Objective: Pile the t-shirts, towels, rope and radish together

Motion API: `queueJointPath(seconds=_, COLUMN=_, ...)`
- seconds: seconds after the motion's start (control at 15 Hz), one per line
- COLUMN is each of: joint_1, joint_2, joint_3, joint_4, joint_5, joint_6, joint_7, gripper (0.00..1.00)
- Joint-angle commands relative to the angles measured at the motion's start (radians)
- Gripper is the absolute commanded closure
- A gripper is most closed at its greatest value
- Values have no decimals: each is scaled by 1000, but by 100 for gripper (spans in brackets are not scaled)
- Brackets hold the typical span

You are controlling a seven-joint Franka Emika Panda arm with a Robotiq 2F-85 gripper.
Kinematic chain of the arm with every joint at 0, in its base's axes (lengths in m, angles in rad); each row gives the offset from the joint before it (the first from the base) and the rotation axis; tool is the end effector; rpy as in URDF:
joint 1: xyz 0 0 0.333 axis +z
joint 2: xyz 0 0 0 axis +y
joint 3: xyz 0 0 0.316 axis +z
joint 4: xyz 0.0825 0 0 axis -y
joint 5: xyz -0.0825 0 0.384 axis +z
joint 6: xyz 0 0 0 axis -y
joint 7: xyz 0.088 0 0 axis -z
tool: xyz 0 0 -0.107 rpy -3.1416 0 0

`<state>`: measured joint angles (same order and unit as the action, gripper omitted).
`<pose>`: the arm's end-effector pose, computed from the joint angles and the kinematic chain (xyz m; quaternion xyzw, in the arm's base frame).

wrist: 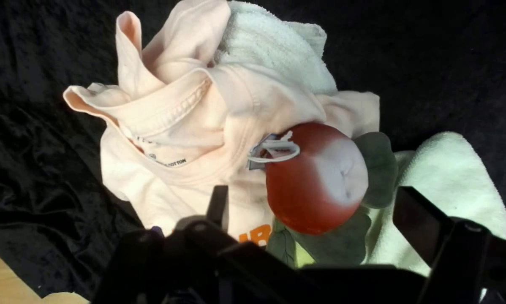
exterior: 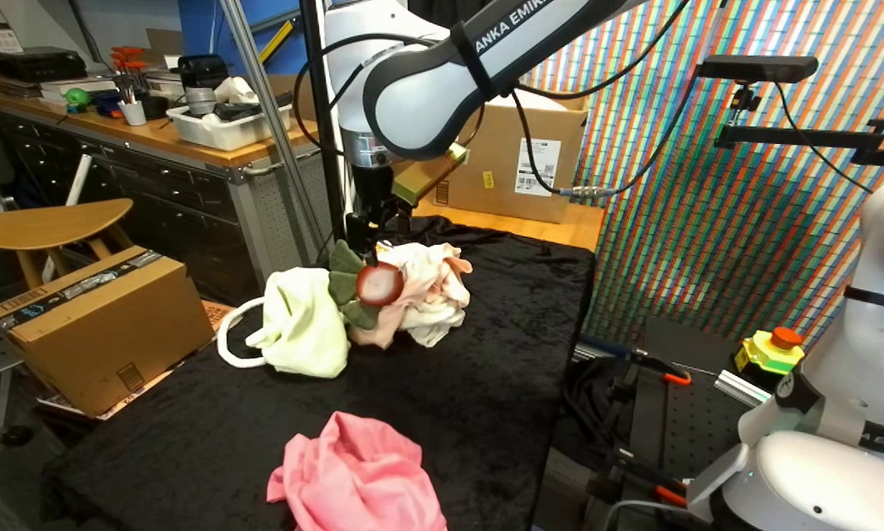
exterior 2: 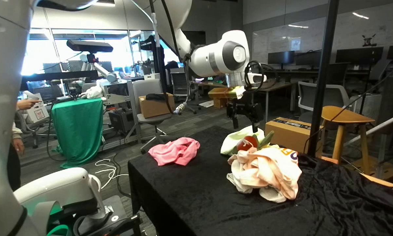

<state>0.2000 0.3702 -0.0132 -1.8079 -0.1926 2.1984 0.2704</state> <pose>0.6341 0.1137 0.3417 0.9966 0.0145 0.0281 0.0764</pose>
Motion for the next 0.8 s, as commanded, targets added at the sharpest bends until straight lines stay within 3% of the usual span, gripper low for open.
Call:
queueJointPath(seconds=0.0, joint_1=2, joint_2=-72, joint_3=40, joint_4=-61, joint_5=2, joint_6=-9, joint_7=-13, gripper=0)
queueJointPath(seconds=0.33, joint_1=45, joint_2=-84, joint_3=103, joint_4=-123, joint_5=-19, joint_6=-3, joint_7=12, gripper=0)
queueJointPath(seconds=0.73, joint_1=143, joint_2=-6, joint_3=153, joint_4=-150, joint_5=-58, joint_6=52, joint_7=105, gripper=0)
